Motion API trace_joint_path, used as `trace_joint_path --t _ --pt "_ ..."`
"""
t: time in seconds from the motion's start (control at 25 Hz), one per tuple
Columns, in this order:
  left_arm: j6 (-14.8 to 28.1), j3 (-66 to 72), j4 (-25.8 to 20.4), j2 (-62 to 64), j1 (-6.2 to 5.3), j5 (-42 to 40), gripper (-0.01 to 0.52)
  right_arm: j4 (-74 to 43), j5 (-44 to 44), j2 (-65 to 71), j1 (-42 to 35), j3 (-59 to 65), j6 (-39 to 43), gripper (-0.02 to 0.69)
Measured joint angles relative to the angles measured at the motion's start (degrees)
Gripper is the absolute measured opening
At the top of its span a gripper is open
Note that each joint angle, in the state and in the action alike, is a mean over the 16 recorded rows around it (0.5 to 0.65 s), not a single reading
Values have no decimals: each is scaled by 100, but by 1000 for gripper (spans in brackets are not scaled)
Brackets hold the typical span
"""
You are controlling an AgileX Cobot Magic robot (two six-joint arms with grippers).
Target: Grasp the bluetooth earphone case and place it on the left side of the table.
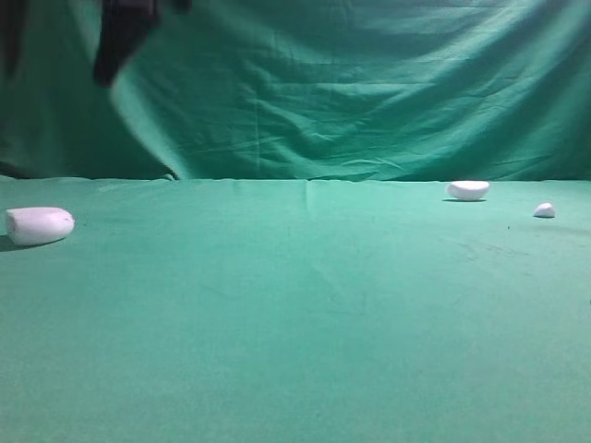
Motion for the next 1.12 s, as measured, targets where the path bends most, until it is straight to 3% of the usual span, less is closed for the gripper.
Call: trace_joint_path --t 0.12,0.24,1.12 --pt "0 0 0 0 0 0 0 -54 62 -631 -28 313 102 16" --pt "0 0 0 0 0 0 0 -147 87 -1325 -41 836 225 0" --pt "0 0 0 0 0 0 0 -964 -235 -7598 -44 6867 1262 0"
